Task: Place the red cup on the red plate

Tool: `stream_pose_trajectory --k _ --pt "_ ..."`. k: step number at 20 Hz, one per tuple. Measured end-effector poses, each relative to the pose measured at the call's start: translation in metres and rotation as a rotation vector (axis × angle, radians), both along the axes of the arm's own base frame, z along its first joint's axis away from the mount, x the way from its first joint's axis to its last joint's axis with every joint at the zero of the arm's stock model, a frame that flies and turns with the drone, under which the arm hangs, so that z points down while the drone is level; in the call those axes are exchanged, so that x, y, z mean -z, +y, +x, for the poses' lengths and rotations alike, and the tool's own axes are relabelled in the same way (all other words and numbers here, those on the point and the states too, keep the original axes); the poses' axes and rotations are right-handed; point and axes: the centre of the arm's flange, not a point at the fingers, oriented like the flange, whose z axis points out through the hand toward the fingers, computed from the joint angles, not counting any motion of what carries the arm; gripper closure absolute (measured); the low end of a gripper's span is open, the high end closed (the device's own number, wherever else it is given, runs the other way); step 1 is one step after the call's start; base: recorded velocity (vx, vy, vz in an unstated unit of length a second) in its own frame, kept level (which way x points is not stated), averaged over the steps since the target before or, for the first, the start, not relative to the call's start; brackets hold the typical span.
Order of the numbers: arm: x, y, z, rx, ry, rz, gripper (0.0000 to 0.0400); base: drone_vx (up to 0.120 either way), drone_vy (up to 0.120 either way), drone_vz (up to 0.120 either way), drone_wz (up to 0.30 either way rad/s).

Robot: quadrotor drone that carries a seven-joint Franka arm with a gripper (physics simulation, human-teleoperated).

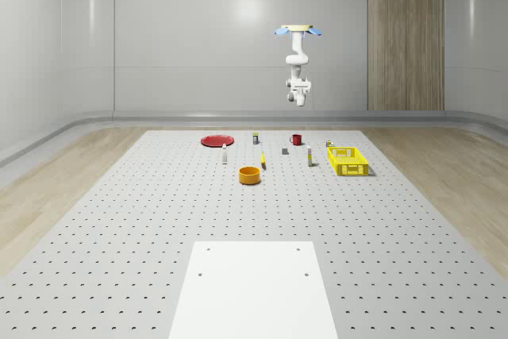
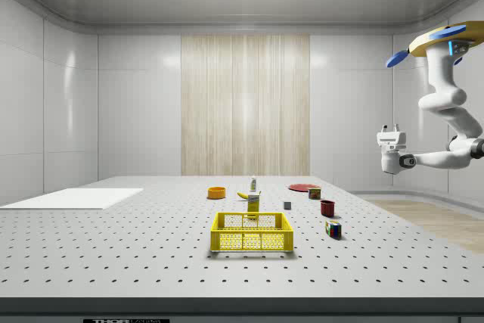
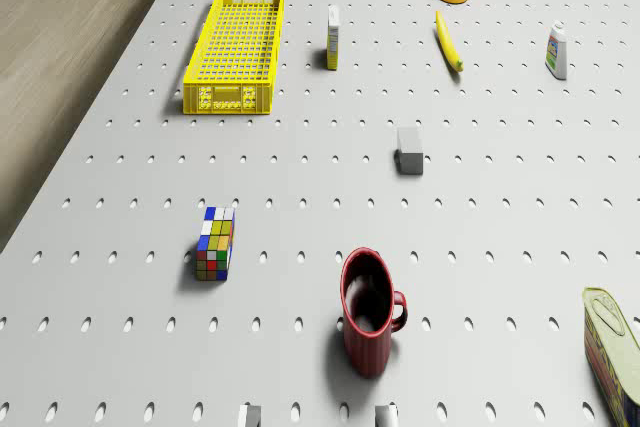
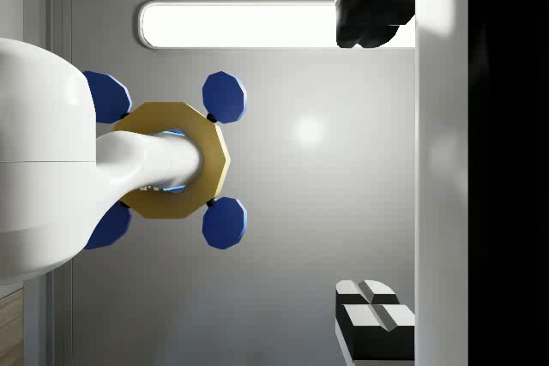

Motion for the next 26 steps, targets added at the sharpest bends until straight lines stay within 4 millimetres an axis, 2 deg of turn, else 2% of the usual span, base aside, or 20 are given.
stream_pose_trajectory --k 4,12,16,26 --pt "-0.030 0.000 -0.004 0.000 -0.003 0.000 0.0000 0.000 -0.010 0.000 0.000" --pt "-0.075 0.000 -0.002 0.000 -0.009 0.000 0.0000 0.020 -0.120 0.000 0.000" --pt "-0.086 0.000 -0.001 0.000 -0.013 0.000 0.0000 0.120 -0.120 0.000 0.000" --pt "-0.093 0.000 -0.001 0.000 -0.020 0.000 0.0000 0.120 0.000 0.000 0.000"
